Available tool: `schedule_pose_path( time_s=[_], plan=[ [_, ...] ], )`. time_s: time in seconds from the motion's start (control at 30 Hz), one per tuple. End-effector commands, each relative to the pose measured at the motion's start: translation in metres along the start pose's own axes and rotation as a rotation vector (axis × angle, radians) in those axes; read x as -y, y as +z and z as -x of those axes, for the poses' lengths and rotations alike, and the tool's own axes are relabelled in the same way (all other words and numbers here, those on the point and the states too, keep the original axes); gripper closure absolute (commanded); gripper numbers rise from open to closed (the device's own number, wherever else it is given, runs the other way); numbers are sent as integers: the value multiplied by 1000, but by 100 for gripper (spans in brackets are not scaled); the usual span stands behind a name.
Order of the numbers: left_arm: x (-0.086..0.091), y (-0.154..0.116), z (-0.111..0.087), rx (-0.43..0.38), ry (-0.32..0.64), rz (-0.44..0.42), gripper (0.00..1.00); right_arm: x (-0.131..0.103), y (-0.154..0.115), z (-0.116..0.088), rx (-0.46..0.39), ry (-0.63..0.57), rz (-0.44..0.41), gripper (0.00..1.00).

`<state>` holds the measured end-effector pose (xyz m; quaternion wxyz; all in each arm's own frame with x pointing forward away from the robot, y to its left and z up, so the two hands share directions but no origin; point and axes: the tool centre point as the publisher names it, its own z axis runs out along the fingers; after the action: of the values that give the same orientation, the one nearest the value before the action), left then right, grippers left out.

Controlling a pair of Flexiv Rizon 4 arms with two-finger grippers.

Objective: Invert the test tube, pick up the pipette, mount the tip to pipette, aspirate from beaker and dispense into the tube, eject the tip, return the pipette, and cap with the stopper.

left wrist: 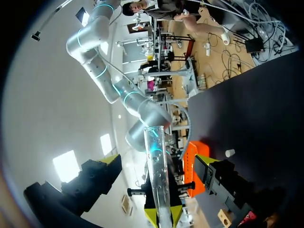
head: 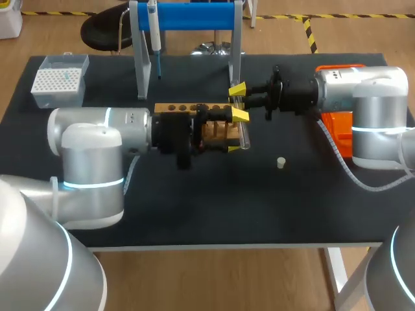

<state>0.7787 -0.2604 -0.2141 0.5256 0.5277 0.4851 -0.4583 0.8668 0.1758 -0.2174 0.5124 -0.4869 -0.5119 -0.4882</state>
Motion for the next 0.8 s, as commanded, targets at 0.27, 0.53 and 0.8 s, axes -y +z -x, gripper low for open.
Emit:
schedule_pose_path(
  time_s=[0.27,0.53,0.8],
  plan=[
    [0,10,1,-27,1,-27,38,1,0,-1,4,0,1,100],
    [-3,10,-1,-34,0,-27,44,1,0,-1,4,0,1,100],
    [-7,8,0,-31,-4,-37,47,1,0,-1,4,0,1,100]
  ],
)
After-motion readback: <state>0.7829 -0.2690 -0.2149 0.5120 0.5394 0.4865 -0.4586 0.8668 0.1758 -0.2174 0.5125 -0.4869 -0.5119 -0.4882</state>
